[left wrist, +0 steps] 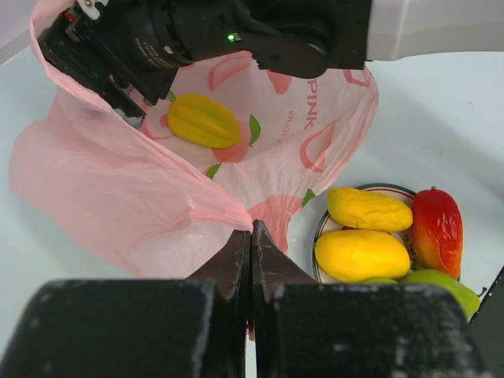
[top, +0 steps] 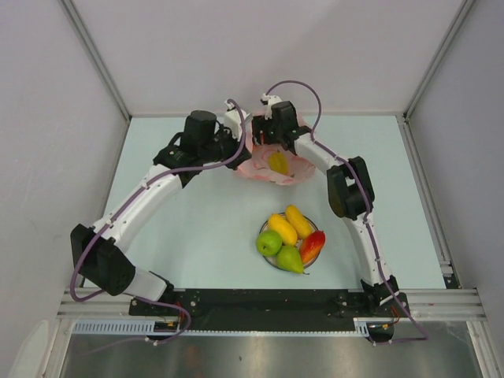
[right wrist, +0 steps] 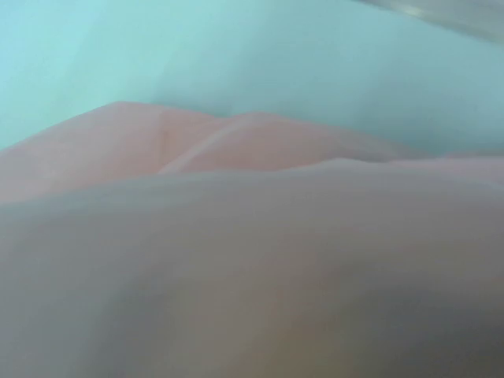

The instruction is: Take the fake fruits out of the plastic bag

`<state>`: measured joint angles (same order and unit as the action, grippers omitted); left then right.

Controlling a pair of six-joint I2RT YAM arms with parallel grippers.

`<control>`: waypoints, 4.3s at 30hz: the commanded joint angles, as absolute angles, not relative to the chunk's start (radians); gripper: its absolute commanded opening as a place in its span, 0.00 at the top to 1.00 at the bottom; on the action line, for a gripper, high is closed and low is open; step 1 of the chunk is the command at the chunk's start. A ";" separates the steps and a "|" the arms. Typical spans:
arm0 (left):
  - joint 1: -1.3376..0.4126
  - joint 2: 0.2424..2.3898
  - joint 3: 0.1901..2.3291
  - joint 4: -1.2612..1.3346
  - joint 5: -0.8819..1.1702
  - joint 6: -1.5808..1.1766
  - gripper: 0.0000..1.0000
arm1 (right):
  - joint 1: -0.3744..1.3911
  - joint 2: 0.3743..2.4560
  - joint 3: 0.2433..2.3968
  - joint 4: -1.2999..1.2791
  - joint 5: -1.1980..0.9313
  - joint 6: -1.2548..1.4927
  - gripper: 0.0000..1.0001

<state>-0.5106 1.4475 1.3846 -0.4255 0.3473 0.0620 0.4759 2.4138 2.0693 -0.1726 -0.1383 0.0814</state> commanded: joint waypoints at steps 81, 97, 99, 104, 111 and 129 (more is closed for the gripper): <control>-0.460 1.459 1.218 -0.167 0.294 -0.032 1.00 | 0.453 1.698 1.356 -1.330 -0.991 -0.882 1.00; -0.460 1.428 1.140 -0.149 0.299 -0.052 1.00 | 0.433 1.810 1.290 -1.143 -1.028 -0.615 0.90; -0.460 1.427 1.138 -0.149 0.301 -0.052 1.00 | 0.433 1.819 1.287 -1.131 -1.034 -0.603 0.90; -0.460 1.419 1.138 -0.152 0.302 -0.045 1.00 | 0.428 1.833 1.282 -1.134 -1.022 -0.609 0.89; -0.460 1.397 1.131 -0.155 0.299 -0.040 1.00 | 0.463 1.801 1.246 -1.056 -0.879 -0.519 0.85; -0.459 1.404 1.123 -0.140 0.318 -0.051 1.00 | 0.479 1.712 1.224 -1.023 -0.808 -0.449 0.20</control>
<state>-0.4667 1.4284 1.1202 -0.1730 0.2939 -0.0376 0.4740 1.7866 1.2209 -1.0111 -0.8215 -0.4538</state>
